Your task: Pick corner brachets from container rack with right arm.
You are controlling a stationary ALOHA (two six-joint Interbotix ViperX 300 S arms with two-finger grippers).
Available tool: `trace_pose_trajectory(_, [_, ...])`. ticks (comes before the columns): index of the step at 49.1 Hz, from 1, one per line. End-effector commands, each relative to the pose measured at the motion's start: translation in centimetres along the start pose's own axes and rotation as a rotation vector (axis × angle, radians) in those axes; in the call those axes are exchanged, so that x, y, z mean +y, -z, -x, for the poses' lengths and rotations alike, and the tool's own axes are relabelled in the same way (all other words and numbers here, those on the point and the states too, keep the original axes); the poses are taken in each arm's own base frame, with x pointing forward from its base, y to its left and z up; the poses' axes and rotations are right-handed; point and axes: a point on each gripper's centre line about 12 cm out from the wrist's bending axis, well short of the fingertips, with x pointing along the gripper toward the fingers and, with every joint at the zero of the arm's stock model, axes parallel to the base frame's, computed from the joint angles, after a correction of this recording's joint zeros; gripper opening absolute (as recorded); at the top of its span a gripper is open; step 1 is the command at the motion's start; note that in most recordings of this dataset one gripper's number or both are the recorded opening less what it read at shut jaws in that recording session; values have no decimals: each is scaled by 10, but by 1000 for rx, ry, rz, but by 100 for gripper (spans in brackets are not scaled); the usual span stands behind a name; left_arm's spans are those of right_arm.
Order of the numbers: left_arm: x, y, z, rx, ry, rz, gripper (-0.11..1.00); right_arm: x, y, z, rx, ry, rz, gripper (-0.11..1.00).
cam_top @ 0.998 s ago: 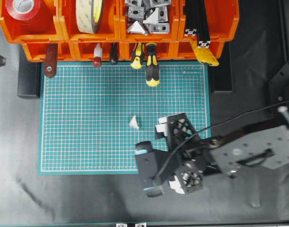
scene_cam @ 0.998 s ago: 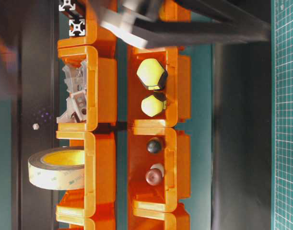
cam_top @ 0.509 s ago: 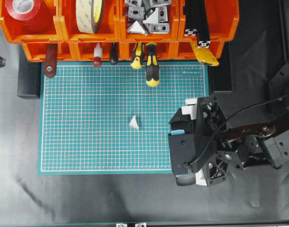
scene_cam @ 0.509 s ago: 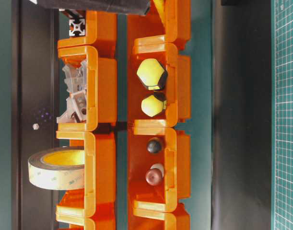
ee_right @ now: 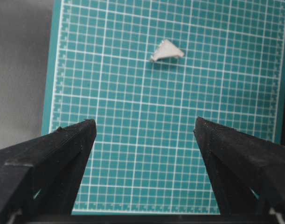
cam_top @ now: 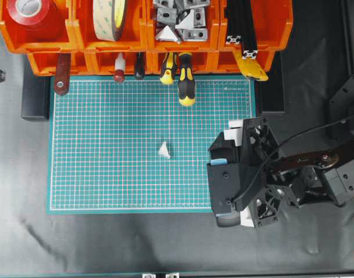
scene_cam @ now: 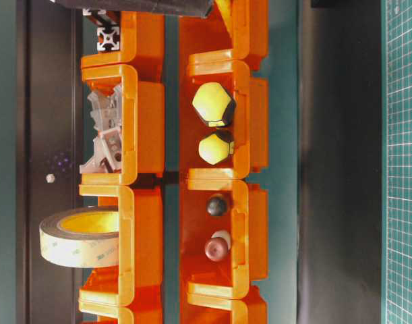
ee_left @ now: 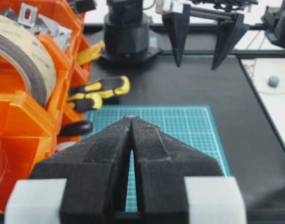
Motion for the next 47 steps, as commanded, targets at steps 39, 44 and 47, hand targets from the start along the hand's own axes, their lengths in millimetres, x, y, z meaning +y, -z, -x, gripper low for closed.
trace_pose_trajectory(39, [0,-1,3,1,0,0,0,-8,-6,9,-38,-1,-24,81])
trace_pose_trajectory(44, [0,-1,3,-2,0,-1,0,-9,-7,8,-40,-1,-28,81])
trace_pose_trajectory(47, [0,-1,4,-3,0,-1,0,-9,-7,7,-39,0,-29,81])
